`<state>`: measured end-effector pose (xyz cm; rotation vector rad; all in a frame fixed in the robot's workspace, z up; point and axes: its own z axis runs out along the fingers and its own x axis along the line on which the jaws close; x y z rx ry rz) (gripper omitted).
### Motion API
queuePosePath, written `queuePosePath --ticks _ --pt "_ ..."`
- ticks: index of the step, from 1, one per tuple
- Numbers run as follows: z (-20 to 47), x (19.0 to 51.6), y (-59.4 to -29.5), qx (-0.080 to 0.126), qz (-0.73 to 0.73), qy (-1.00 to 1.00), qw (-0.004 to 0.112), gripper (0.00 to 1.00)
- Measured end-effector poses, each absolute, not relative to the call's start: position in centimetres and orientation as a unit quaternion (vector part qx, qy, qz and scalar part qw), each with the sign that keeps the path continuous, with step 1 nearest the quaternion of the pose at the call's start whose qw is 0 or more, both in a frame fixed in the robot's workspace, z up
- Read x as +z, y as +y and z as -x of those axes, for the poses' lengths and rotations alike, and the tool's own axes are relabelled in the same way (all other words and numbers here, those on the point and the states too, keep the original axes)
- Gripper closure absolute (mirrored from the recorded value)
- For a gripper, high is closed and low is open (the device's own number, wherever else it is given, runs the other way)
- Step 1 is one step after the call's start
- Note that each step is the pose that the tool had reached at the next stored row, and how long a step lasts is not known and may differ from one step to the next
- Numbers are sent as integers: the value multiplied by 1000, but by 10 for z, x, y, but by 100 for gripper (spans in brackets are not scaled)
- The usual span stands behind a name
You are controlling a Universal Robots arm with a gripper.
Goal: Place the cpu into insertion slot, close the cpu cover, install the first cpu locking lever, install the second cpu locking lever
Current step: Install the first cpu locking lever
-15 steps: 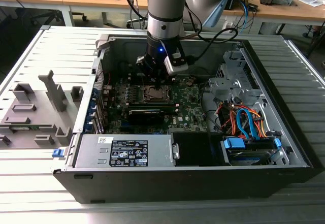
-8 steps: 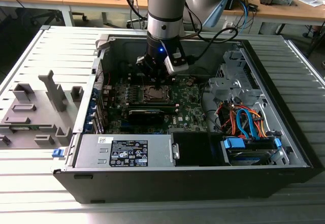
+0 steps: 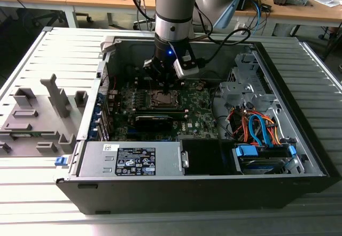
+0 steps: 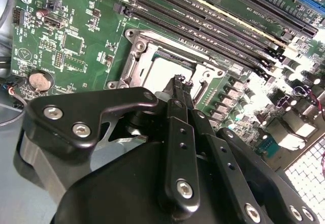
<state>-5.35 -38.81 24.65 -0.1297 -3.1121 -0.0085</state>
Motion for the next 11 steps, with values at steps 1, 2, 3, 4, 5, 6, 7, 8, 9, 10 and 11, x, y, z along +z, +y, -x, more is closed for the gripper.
queuePosePath --ticks 1,2,3,4,5,6,7,8,9,10,11 --pt "54 247 -388 -3 41 -999 13 89" --pt "54 247 -388 -3 40 -999 13 89" --pt "54 247 -388 -3 39 -999 13 89" --pt "54 247 -388 -3 39 -999 13 89" --pt "54 247 -388 -3 38 -999 13 89" --pt "54 247 -388 -3 37 -999 13 89" --pt "54 247 -388 -3 36 -999 13 89" --pt "54 247 -388 -3 36 -999 13 89" --pt "54 247 -388 -3 35 -999 13 89" --pt "54 247 -388 -3 34 -999 13 89" --pt "54 247 -388 -3 34 -999 13 89"
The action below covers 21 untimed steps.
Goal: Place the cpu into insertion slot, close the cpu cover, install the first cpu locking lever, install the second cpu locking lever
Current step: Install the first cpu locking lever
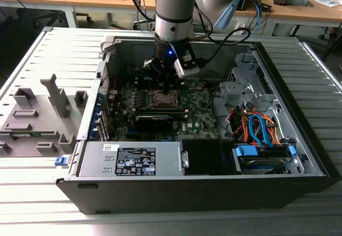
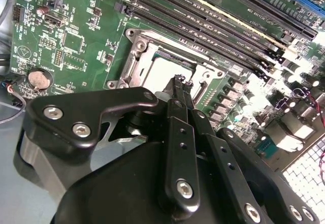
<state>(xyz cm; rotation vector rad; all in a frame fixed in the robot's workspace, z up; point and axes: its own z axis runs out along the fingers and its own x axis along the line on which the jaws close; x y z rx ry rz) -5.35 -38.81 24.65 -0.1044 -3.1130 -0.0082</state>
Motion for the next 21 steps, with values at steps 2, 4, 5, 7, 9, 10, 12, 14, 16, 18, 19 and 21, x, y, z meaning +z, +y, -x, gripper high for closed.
queuePosePath --ticks 2,4,5,7,9,10,12,14,16,18,19,21 --pt "54 247 -388 -3 32 -999 13 89" --pt "54 247 -388 -3 30 -999 13 89" --pt "54 247 -388 -3 29 -999 13 89" --pt "54 247 -388 -3 27 -1000 13 89" --pt "54 247 -388 -3 25 -1000 13 89" --pt "54 247 -388 -3 24 -1000 13 89" --pt "54 247 -388 -2 22 -1000 13 89" --pt "54 247 -388 -2 19 -1000 13 89" --pt "54 247 -388 -2 17 -1000 13 89" --pt "54 247 -388 -2 15 -1000 13 89" --pt "54 247 -388 -2 14 -1000 13 89" --pt "54 247 -388 -3 13 -1000 13 89"
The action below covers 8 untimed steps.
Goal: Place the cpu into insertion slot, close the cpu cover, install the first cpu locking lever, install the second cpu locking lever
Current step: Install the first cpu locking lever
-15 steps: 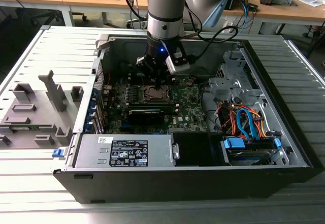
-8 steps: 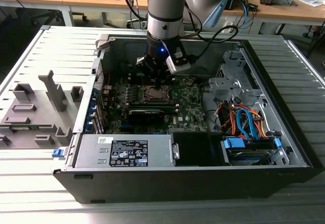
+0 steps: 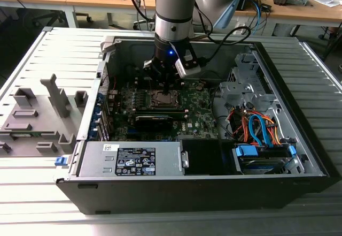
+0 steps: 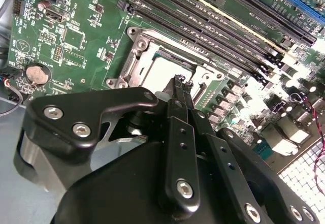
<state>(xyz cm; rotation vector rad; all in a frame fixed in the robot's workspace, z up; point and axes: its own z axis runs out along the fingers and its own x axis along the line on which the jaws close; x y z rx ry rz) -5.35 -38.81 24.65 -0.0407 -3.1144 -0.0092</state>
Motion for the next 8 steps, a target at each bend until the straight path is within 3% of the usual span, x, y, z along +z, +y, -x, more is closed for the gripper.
queuePosePath --ticks 3,8 --pt "54 247 -388 -19 12 -1000 14 89" --pt "54 247 -388 -20 -8 -1000 14 89"
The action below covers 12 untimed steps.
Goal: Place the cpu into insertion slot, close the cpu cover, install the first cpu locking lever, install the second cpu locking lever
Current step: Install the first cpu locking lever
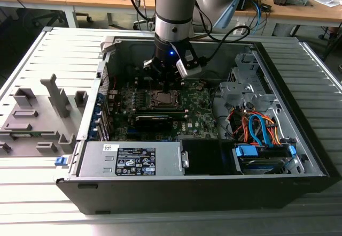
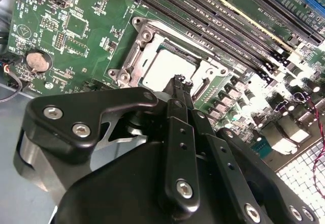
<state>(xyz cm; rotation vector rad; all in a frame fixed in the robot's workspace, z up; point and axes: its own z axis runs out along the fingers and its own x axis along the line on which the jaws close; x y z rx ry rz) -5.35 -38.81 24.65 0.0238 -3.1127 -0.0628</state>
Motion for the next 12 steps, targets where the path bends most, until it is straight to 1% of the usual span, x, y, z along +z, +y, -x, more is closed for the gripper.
queuePosePath --ticks 12 --pt "54 247 -388 -20 -8 -1000 14 89"
